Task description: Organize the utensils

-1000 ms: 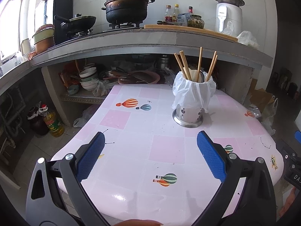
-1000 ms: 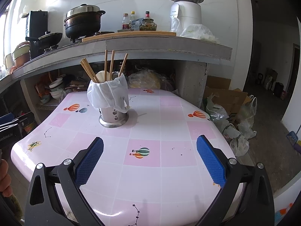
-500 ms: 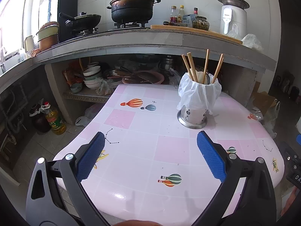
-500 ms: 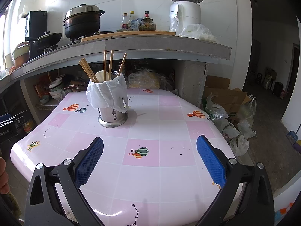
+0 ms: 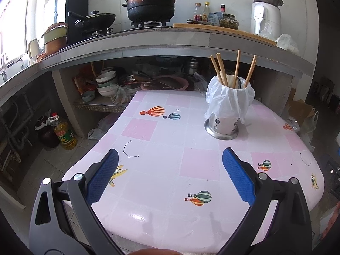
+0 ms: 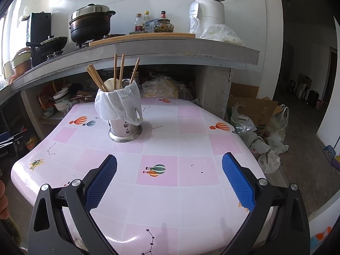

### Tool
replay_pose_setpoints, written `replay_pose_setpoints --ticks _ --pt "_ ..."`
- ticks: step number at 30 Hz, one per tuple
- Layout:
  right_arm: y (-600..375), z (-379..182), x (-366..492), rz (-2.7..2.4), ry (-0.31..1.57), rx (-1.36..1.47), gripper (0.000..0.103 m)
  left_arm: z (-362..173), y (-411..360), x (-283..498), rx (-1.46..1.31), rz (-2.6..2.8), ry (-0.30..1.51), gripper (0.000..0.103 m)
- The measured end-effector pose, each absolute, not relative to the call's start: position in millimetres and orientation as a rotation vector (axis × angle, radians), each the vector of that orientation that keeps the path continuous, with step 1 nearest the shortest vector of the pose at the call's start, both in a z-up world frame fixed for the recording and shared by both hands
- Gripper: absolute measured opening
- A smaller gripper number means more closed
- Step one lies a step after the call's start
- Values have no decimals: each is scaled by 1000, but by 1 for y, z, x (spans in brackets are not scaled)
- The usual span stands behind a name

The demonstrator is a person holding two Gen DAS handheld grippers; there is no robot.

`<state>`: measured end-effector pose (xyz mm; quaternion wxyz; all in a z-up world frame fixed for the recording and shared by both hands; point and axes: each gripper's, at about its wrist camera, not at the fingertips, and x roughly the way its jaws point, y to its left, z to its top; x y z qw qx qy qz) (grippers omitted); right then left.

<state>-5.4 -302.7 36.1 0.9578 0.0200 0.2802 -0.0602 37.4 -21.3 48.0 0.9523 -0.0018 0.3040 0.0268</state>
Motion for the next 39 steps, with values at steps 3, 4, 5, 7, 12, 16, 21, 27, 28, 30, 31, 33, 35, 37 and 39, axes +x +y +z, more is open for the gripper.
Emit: replay_pose_setpoints --ticks 3,4,5,7,12,16,21,27,28,30,31,33,35,37,39 --pt "-304 36 -5 -123 573 41 96 46 -18 38 -8 60 621 95" --pt "-305 35 -5 -125 574 42 96 46 -18 38 -6 60 623 95" --pt "-306 35 -5 -126 575 44 96 46 -18 38 -3 61 624 95" --pt "-307 35 -5 -127 575 49 96 44 -17 37 2 64 624 95" --pt "-307 36 -6 -125 574 49 96 41 -15 37 1 68 633 95" --pt "-308 36 -5 -124 576 50 96 41 -15 37 1 68 631 95" --pt "-306 36 -5 -122 576 46 96 42 -15 36 1 67 630 95" --pt "-305 36 -5 -120 577 45 96 44 -16 36 1 64 632 95" --pt "-305 36 -5 -120 577 44 96 43 -16 36 2 64 632 95" --pt "-304 36 -5 -118 578 42 96 43 -16 36 0 65 631 95" --pt "-303 36 -5 -116 579 42 96 43 -16 36 1 66 632 95" --pt "-302 37 -4 -114 578 39 96 43 -16 36 1 65 633 95" --pt "-302 37 -3 -112 578 38 96 43 -16 36 1 64 633 95" --pt "-301 37 -3 -113 578 38 96 43 -16 36 1 64 633 95" --pt "-301 37 -3 -111 578 39 96 43 -16 36 1 64 633 95"
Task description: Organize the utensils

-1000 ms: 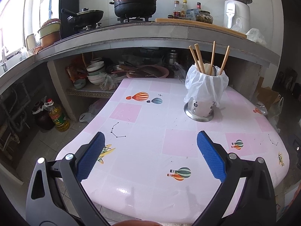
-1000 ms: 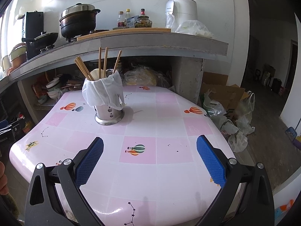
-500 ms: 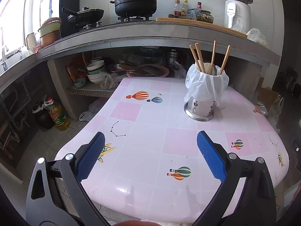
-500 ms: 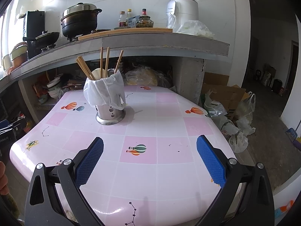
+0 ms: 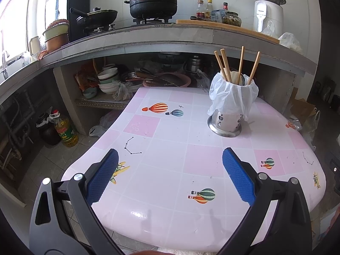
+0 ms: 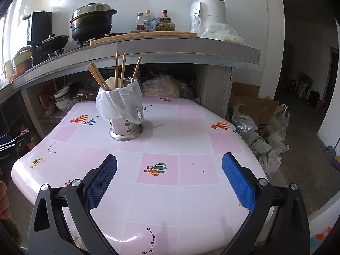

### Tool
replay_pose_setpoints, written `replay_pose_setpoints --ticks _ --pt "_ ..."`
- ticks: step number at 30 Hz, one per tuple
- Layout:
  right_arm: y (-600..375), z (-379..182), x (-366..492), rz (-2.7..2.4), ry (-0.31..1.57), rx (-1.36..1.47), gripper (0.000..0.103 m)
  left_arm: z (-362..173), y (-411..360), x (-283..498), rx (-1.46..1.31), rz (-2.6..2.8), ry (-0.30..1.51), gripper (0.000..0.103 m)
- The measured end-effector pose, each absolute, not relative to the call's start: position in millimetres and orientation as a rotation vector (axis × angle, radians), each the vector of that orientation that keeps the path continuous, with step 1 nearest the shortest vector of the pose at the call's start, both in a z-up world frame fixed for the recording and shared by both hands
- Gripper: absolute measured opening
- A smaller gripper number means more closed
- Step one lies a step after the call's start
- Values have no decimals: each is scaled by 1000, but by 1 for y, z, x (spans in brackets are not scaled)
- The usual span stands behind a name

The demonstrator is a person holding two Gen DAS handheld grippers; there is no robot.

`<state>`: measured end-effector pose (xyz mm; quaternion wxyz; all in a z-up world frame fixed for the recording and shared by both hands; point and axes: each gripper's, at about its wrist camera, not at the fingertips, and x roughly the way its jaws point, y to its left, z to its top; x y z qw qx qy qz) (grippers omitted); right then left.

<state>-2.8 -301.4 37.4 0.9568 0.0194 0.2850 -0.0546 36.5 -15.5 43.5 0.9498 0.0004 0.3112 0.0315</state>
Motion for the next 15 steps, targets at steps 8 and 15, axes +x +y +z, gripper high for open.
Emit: replay_pose_setpoints --ticks 8,15 --pt "-301 38 -2 -106 575 36 96 44 -16 36 -2 63 634 95" --pt "-301 38 -2 -107 576 37 96 44 -16 37 0 63 634 95"
